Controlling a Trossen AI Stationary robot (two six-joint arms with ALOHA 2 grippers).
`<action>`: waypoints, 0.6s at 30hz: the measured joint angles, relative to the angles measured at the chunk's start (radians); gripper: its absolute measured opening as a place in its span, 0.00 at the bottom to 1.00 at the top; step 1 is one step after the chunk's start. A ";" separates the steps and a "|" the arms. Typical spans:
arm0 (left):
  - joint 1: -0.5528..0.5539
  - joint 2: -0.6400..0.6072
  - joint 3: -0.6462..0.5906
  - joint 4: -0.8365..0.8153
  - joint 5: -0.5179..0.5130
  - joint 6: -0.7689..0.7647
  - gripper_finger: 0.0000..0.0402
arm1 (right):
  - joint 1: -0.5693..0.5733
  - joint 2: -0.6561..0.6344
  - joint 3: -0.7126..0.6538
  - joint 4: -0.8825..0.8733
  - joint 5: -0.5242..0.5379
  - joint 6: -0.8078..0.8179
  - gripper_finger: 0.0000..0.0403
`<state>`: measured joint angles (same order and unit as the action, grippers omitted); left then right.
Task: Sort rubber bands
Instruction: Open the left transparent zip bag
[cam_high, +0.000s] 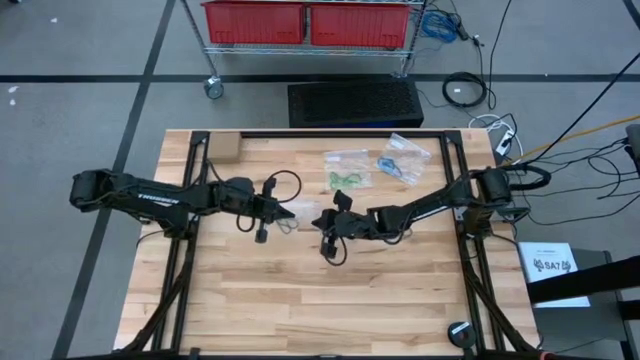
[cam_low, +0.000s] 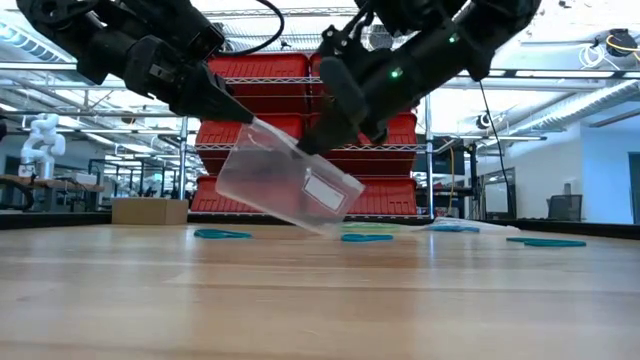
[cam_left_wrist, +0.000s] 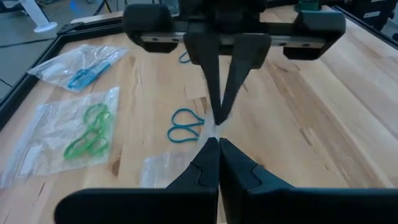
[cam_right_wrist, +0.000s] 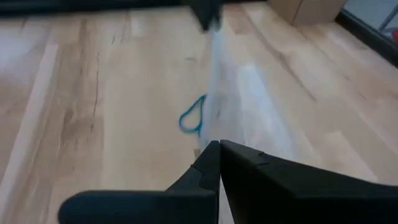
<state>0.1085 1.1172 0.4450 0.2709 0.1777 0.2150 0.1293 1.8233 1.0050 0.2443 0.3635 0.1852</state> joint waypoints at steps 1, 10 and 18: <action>0.000 0.000 0.000 0.000 0.000 0.000 0.01 | -0.005 0.005 0.000 0.020 0.001 0.011 0.00; -0.007 0.000 0.000 0.053 -0.003 -0.026 0.01 | -0.047 0.013 0.030 0.106 -0.037 0.010 0.16; -0.053 0.000 0.025 0.107 -0.077 -0.047 0.01 | -0.050 0.093 0.181 -0.059 -0.075 -0.078 0.39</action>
<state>0.0559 1.1172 0.4702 0.3782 0.1003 0.1681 0.0795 1.9165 1.1864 0.1851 0.2886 0.1069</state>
